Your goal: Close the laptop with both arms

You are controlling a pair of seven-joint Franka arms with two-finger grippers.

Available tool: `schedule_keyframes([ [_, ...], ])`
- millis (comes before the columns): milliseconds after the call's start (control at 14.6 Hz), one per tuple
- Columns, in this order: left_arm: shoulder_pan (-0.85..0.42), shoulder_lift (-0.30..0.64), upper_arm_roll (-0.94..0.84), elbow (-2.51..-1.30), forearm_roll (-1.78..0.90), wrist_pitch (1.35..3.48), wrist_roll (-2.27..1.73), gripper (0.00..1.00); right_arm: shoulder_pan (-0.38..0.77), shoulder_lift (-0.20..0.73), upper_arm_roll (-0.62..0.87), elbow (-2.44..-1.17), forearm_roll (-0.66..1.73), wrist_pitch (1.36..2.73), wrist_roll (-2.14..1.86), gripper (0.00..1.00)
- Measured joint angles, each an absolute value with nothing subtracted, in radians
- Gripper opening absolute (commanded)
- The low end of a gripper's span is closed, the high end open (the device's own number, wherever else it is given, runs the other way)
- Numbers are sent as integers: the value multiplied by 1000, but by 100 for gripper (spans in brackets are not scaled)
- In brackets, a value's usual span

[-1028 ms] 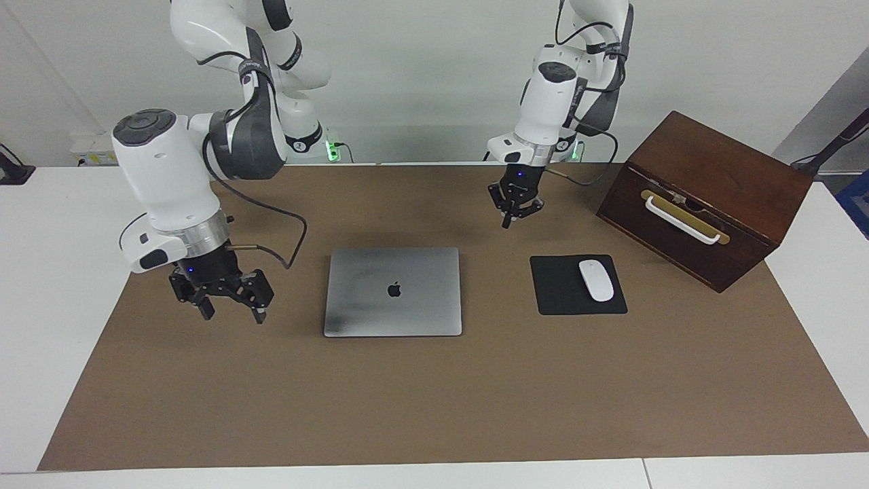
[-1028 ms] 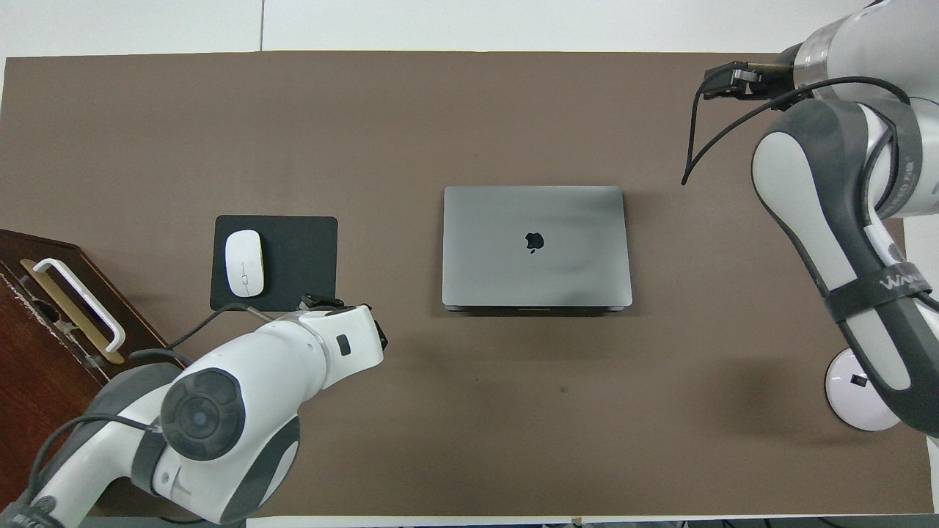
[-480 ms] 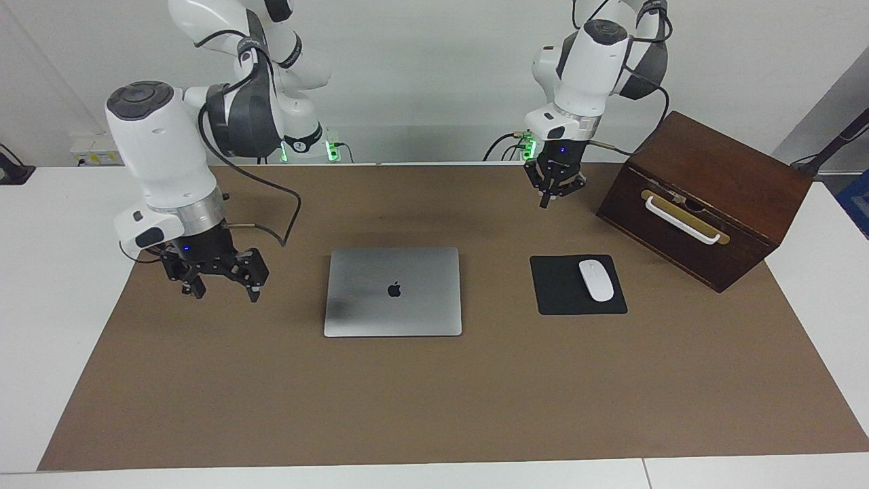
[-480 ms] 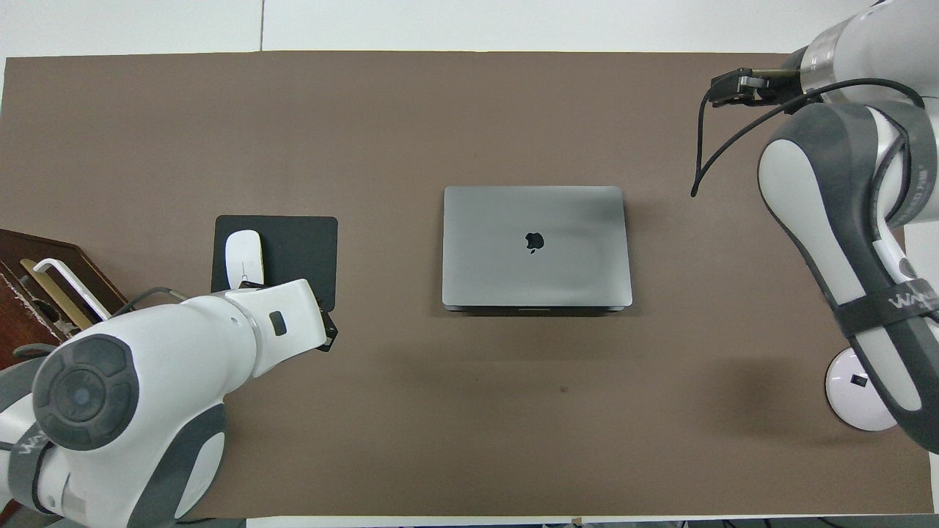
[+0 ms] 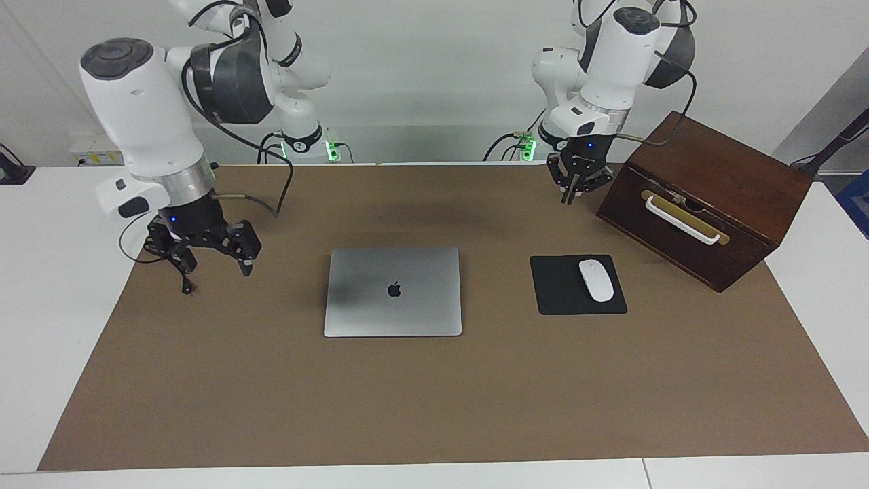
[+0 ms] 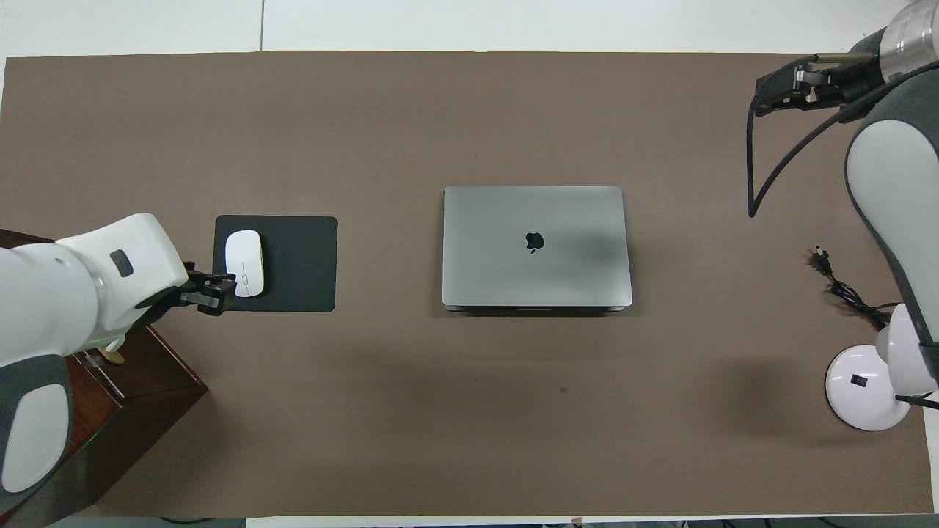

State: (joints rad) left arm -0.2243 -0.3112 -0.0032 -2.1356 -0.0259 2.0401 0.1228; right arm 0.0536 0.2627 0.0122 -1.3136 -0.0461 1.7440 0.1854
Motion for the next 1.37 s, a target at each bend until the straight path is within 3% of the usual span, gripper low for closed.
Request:
schedule_keyframes([
  [548, -49, -288, -2, -1991, -26, 1938, 122, 100, 35, 208, 11, -1402, -46, 1725, 172, 100],
  [960, -35, -147, -4, -1698, -26, 1718, 122, 100, 32, 178, 11, -1438, -46, 1726, 131, 100],
  [1371, -30, -61, 1, -1574, -26, 1594, 121, 100, 32, 142, 11, -1479, -46, 1725, 126, 100],
])
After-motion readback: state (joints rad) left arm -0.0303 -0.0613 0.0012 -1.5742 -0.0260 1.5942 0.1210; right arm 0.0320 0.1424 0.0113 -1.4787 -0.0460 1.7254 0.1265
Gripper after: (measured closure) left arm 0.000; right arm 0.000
